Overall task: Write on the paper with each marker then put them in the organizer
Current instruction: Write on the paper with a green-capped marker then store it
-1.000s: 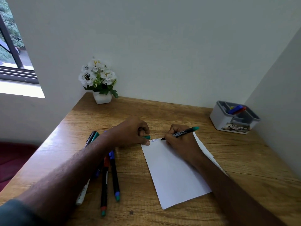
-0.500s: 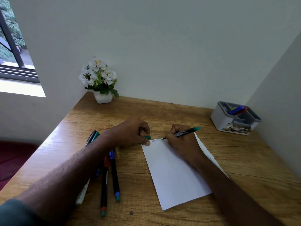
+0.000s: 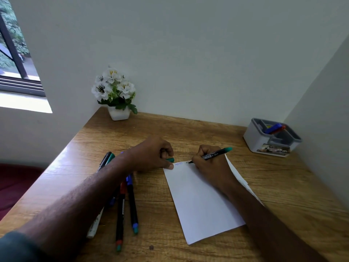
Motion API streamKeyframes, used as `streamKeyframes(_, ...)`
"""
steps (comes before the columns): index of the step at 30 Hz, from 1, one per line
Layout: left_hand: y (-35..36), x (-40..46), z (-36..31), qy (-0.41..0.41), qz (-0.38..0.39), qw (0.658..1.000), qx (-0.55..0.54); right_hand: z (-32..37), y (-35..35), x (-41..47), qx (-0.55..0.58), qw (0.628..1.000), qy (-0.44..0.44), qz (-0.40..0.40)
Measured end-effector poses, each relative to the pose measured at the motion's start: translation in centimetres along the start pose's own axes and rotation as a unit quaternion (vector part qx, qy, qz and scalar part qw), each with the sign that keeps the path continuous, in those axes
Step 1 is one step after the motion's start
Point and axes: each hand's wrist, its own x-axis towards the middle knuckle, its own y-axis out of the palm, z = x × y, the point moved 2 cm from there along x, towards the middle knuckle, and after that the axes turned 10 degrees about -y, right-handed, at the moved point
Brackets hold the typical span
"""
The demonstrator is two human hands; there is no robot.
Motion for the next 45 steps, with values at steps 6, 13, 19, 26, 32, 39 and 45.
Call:
streamKeyframes(6,0.03,-0.05,-0.1,-0.002,0.002,1.0,-0.003,-0.12,-0.1,0.07,0.003,1.0,-0.003,-0.017)
streamKeyframes(13,0.02,-0.01,-0.05,-0.005,0.003,1.0,-0.003,-0.29,-0.16,0.2,0.009,1.0,0.0,-0.024)
streamKeyframes(19,0.04,0.07,-0.02,0.001,-0.002,1.0,-0.002,-0.36,-0.11,0.26,-0.003,1.0,-0.011,-0.026)
streamKeyframes(26,0.04,0.05,0.04,-0.003,-0.002,1.0,-0.003,-0.44,0.02,0.37,-0.004,0.999,-0.011,-0.031)
streamKeyframes(32,0.04,-0.02,0.05,-0.007,0.0,1.0,-0.012,-0.31,-0.17,0.2,-0.001,1.0,-0.013,-0.027)
streamKeyframes(39,0.02,-0.04,-0.08,-0.008,0.0,1.0,0.0,-0.44,-0.18,0.31,-0.007,0.999,-0.009,-0.035)
streamKeyframes(45,-0.01,-0.06,-0.23,-0.007,0.001,1.0,-0.004,-0.48,-0.44,0.25,-0.01,0.999,-0.019,-0.036)
